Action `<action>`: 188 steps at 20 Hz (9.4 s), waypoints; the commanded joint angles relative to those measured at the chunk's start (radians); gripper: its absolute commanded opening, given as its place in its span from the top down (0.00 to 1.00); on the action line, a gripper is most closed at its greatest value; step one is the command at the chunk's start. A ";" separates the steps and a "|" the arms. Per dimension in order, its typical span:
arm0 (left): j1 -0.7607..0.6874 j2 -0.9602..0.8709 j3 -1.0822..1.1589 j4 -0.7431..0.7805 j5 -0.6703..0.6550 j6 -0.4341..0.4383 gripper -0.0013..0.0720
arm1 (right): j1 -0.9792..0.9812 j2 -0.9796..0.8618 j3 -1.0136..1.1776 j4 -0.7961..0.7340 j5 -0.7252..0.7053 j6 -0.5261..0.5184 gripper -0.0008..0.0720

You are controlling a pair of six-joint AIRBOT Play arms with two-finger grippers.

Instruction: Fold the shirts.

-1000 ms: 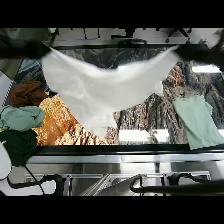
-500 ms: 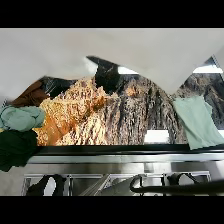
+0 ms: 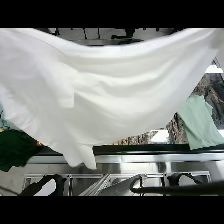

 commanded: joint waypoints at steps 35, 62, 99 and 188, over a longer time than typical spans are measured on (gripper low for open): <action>-0.140 -0.925 -0.013 0.330 0.059 -0.211 0.97 | 0.206 -0.885 0.176 -0.358 -0.206 0.060 0.95; 0.028 -0.023 -1.513 0.106 0.242 -0.238 0.31 | 0.039 -0.444 -0.364 -0.605 0.129 0.174 0.46; 0.028 0.155 -1.069 0.089 -0.064 -0.164 0.96 | 0.119 -0.203 -0.515 -0.498 0.029 0.225 0.95; -0.018 -0.140 -0.275 -0.671 -0.137 0.090 0.96 | 0.578 -0.676 0.153 -0.598 0.040 0.436 0.07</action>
